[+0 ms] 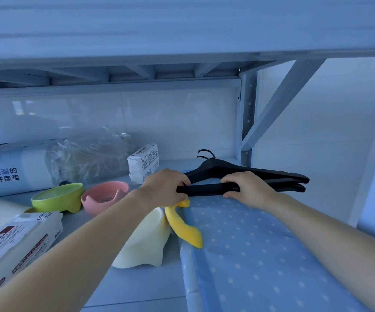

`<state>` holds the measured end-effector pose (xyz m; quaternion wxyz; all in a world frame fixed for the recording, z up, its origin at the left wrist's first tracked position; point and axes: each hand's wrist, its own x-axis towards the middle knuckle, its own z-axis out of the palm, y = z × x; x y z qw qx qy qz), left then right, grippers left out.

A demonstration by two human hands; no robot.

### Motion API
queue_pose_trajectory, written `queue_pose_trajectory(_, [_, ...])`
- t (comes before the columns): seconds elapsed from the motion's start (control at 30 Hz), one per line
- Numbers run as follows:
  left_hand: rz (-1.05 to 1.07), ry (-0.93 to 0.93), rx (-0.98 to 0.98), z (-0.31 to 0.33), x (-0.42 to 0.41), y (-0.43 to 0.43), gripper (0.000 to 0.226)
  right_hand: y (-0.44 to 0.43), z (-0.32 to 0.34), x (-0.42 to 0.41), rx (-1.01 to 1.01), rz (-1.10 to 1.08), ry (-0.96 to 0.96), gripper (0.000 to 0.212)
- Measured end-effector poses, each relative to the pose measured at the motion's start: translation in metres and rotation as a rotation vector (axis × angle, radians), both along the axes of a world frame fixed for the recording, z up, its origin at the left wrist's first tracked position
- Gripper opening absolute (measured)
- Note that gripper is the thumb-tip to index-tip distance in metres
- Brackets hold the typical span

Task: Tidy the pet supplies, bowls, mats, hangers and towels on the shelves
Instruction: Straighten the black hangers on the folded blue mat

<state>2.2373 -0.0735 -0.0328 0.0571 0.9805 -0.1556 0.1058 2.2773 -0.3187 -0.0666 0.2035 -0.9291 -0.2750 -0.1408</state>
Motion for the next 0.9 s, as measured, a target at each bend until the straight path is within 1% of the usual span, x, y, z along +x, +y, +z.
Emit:
queue_pose_trajectory(0.07, [-0.005, -0.006, -0.025, -0.001, -0.001, -0.001, 0.039, 0.000, 0.001, -0.001, 0.015, 0.000, -0.006, 0.042])
queue_pose_trajectory(0.13, [-0.007, -0.017, -0.043, -0.001, -0.002, -0.001, 0.036, 0.001, 0.002, -0.002, 0.019, 0.000, -0.010, 0.045])
queue_pose_trajectory(0.2, [-0.007, -0.017, -0.051, -0.001, -0.003, 0.001, 0.034, 0.001, 0.003, -0.003, 0.006, 0.001, -0.012, 0.044])
queue_pose_trajectory(0.37, [-0.012, 0.011, -0.017, -0.003, -0.005, 0.005, 0.032, 0.002, 0.004, -0.007, -0.028, 0.004, -0.008, 0.027])
queue_pose_trajectory(0.47, [-0.008, -0.001, -0.032, -0.003, -0.007, 0.008, 0.030, 0.003, 0.004, -0.009, -0.045, 0.006, -0.029, 0.030])
queue_pose_trajectory(0.6, [-0.025, -0.066, -0.127, -0.003, -0.010, 0.015, 0.026, 0.006, 0.006, -0.011, -0.020, 0.017, -0.055, 0.037])
queue_pose_trajectory(0.73, [-0.010, -0.113, -0.200, 0.002, -0.016, 0.031, 0.022, 0.016, 0.012, -0.014, 0.001, 0.058, -0.089, 0.037])
queue_pose_trajectory(0.9, [0.042, -0.127, -0.206, 0.007, -0.025, 0.065, 0.021, 0.044, 0.020, -0.021, 0.022, 0.126, -0.120, 0.037])
